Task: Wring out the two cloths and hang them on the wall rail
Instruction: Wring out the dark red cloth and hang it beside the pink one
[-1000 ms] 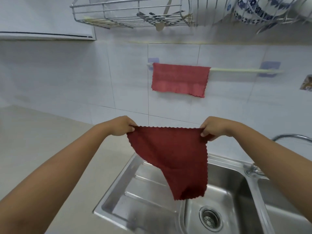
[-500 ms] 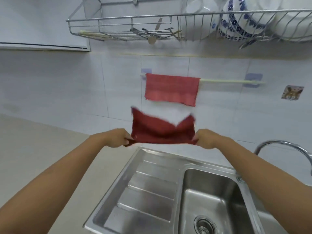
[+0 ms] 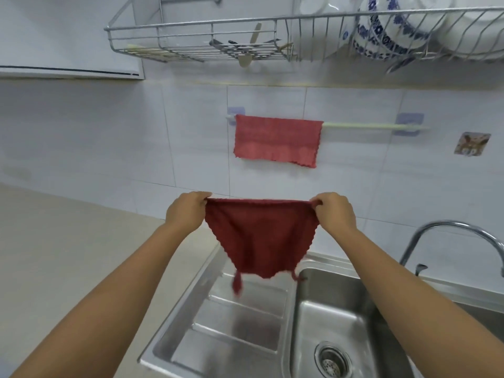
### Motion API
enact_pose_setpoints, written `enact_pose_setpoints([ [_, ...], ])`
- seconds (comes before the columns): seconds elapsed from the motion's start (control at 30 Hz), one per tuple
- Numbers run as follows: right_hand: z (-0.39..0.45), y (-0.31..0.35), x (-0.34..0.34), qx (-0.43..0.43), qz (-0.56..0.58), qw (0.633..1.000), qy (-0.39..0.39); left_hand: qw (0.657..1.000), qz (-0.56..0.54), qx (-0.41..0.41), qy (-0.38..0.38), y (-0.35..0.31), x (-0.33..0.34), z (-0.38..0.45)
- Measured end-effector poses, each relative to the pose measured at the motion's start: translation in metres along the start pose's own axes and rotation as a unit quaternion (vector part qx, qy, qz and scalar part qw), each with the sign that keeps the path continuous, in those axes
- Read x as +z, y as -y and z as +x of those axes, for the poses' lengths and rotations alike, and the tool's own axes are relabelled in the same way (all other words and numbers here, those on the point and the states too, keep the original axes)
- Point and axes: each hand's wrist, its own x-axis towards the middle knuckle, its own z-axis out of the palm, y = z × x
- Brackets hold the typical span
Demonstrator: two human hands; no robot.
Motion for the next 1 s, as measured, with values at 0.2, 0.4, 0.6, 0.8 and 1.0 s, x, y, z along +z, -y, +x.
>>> enact_pose_setpoints([
  [0.2,0.003,0.012,-0.004,0.031,0.05,0.996,-0.062,0.999,-0.03,-0.019,-0.038,-0.015,0.001,0.003],
  [0.4,0.008,0.009,-0.006,0.069,0.074,0.994,-0.051,0.996,-0.039,-0.066,-0.042,-0.022,0.0,0.01],
  [0.6,0.005,0.003,-0.01,0.065,0.073,0.995,0.002,0.995,-0.066,-0.059,-0.044,-0.025,0.01,0.008],
  [0.8,0.007,-0.001,-0.026,0.105,0.076,0.964,0.233,0.995,-0.071,-0.053,-0.036,-0.033,0.017,0.013],
  [1.0,0.016,-0.033,-0.071,0.165,0.24,0.916,0.276,0.99,-0.113,-0.082,0.019,-0.033,0.004,0.036],
])
